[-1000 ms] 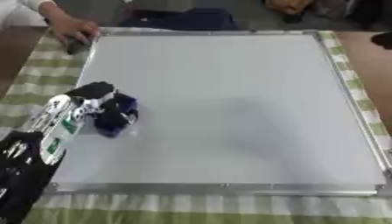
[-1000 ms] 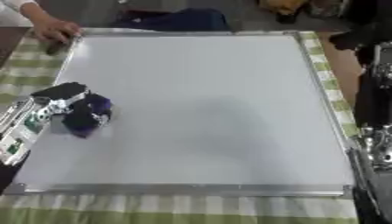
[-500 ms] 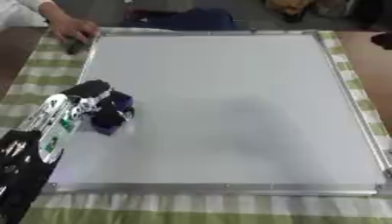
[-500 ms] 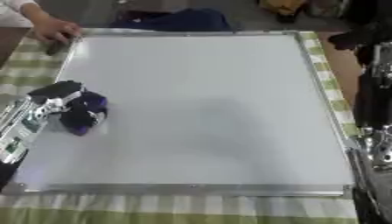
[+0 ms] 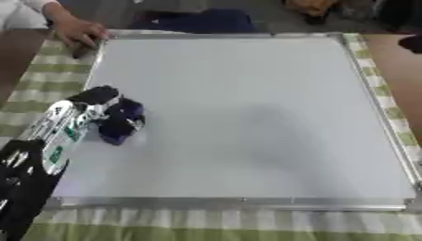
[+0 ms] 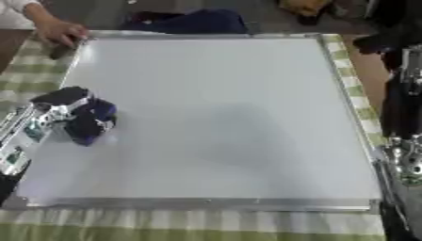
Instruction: Wipe the whiteboard clean with a brush.
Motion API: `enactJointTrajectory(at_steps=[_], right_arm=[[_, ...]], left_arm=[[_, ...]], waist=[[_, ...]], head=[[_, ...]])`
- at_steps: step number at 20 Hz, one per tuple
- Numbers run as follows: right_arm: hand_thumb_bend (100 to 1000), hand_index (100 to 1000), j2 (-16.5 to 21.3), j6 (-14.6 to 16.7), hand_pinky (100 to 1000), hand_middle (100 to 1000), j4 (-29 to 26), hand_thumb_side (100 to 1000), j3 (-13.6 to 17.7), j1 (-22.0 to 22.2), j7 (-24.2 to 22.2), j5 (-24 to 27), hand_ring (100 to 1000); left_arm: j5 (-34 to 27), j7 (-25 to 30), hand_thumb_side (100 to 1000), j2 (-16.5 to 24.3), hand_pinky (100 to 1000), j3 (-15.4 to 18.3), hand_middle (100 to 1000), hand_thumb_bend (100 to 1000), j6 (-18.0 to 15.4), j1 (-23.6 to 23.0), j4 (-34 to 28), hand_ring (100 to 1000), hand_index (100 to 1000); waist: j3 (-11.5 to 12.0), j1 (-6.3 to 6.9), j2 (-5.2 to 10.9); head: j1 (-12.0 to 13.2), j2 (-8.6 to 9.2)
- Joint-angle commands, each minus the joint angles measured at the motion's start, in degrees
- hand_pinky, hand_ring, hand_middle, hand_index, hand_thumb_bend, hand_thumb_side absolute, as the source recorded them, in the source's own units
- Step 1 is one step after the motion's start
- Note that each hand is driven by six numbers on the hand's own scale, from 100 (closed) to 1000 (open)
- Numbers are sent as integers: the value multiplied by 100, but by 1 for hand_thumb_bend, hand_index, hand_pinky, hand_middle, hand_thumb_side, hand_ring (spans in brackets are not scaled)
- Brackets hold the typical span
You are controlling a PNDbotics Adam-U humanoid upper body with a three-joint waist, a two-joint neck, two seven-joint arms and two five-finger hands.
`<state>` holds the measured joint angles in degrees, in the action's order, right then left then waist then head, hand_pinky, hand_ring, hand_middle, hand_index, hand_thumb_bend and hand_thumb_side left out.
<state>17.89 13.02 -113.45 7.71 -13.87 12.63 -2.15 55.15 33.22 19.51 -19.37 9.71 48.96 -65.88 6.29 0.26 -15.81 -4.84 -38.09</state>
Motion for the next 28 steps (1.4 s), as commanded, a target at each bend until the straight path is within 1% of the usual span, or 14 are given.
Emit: enactJointTrajectory(at_steps=[1,8,15,21,28], right_arm=[[100,490,86,9,711,479,-114,920,12,-60,-4,24,623],[100,490,83,11,712,479,-114,920,3,-73,-12,38,622],[100,490,79,-2,712,479,-114,921,-4,-77,-21,38,622],[100,490,70,-8,712,479,-114,921,-10,-79,-30,41,622],[100,490,63,-23,712,479,-114,922,-20,-86,-47,47,622]], left_arm=[[-74,138,603,-153,355,-189,190,100,-62,37,-49,438,144],[-141,366,612,-362,353,-471,190,100,-262,103,-241,436,144],[-266,544,620,-499,346,-701,186,100,-355,118,-485,432,145],[-350,612,624,-708,338,-870,181,100,-425,217,-650,427,146],[-613,702,627,-873,329,-1071,175,100,-656,329,-870,422,146]], waist=[[-24,-13,68],[-46,-6,62],[-52,9,58],[-74,14,60],[-100,35,60]], head=[[21,57],[41,52],[52,53],[73,63],[98,65]])
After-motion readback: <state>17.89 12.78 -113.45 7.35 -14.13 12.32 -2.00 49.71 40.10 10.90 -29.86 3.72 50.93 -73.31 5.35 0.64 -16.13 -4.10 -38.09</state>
